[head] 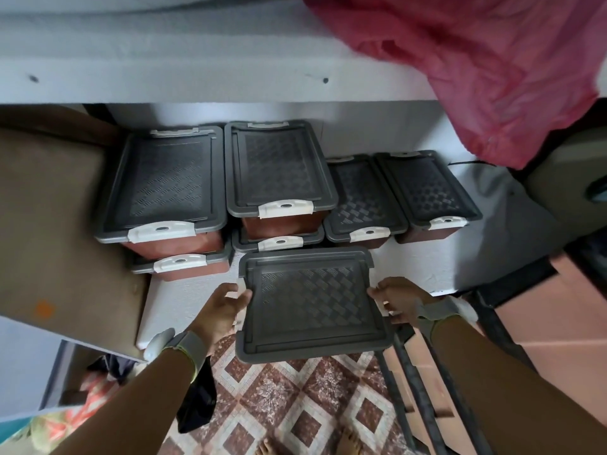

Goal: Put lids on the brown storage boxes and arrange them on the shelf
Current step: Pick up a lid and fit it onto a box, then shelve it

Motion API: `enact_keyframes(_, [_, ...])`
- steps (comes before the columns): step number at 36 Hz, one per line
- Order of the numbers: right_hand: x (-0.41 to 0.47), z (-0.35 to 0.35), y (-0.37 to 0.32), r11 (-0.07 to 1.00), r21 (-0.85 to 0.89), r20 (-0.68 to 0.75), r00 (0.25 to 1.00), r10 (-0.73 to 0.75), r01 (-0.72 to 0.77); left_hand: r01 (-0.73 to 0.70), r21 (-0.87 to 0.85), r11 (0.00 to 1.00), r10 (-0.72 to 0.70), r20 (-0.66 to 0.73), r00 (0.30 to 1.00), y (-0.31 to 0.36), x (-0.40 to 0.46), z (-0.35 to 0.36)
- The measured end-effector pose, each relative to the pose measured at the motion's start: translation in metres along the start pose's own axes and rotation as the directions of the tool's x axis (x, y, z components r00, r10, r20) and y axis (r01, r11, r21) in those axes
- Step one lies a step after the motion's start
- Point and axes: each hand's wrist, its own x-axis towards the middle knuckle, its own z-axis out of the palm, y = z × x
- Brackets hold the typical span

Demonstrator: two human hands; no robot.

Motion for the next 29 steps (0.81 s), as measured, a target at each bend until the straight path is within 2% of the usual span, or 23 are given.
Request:
enact_keyframes(4, [0.001, 0.014, -0.007, 0.953, -0.274, -0.155, 0.973, -0.173, 0.126, -0.116, 0.151, 0.982, 0.133, -0.112, 0.985, 0.005, 0.005, 0.013])
enact_keyframes(9, [-0.006, 0.008, -0.008, 0.957, -0.266, -0.089, 0.985, -0.147, 0.118, -0.091, 0.161, 0.983, 0.104, -0.073, 0.992, 0.010, 0.002, 0.009])
enact_keyframes(12, [-0.007, 0.010, -0.007, 0.959, -0.247, -0.102, 0.981, -0.167, 0.137, -0.036, 0.119, 0.992, 0.042, -0.048, 0.998, 0.017, -0.003, 0.010])
enact_keyframes(15, [-0.011, 0.003, -0.004, 0.992, -0.095, -0.089, 0.992, -0.089, 0.081, 0.078, 0.149, 0.986, -0.087, 0.059, 0.994, 0.029, -0.018, 0.004])
enact_keyframes(17, [-0.020, -0.013, 0.000, 0.999, 0.035, -0.022, 0.999, -0.041, 0.042, 0.115, 0.182, 0.977, -0.145, 0.162, 0.976, 0.037, -0.027, -0.003])
enact_keyframes(20, [-0.029, -0.043, 0.010, 0.973, 0.228, 0.078, 0.995, -0.054, 0.035, 0.149, 0.100, 0.984, -0.173, 0.317, 0.932, 0.050, -0.035, -0.007])
enact_keyframes(22, [-0.038, -0.057, 0.017, 0.937, 0.346, 0.089, 0.993, -0.080, 0.044, 0.157, 0.040, 0.987, -0.159, 0.439, 0.884, 0.063, -0.039, -0.002])
enact_keyframes(25, [-0.046, -0.075, 0.028, 0.887, 0.456, 0.033, 0.994, -0.100, 0.074, 0.112, 0.091, 0.989, -0.144, 0.579, 0.802, 0.092, -0.046, 0.012])
enact_keyframes(29, [-0.056, -0.093, 0.038, 0.741, 0.669, 0.018, 0.995, -0.098, 0.061, -0.043, 0.145, 0.988, -0.063, 0.650, 0.757, 0.138, -0.053, 0.031])
